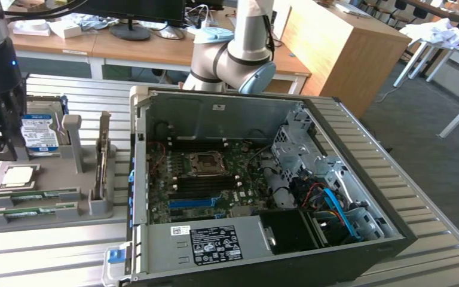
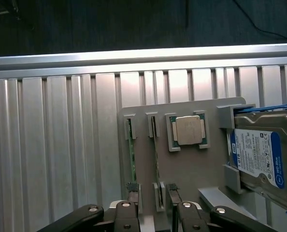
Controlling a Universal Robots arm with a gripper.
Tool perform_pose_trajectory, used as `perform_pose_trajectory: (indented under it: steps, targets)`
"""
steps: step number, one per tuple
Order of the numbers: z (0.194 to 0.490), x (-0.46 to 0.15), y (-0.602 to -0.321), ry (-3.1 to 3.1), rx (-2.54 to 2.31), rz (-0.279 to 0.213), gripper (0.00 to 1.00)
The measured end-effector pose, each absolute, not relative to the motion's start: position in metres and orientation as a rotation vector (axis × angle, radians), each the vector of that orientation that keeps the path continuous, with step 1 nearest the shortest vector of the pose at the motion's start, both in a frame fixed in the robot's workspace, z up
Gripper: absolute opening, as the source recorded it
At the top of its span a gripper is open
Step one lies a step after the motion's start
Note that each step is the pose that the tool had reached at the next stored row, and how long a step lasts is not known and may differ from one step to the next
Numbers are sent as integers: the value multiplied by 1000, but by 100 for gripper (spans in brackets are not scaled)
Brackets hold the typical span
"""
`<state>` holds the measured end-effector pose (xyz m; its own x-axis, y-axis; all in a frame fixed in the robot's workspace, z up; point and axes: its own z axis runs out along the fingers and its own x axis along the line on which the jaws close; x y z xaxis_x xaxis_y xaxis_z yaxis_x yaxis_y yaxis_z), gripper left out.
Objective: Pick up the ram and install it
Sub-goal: 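Pick up the ram and move it above insertion slot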
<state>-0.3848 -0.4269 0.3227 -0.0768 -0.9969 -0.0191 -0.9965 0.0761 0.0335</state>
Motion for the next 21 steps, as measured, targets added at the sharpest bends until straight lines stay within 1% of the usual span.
perform_pose_trajectory:
  steps: [21]
  targets:
    - [294,-385,-427,-2286,2141,-59,36]
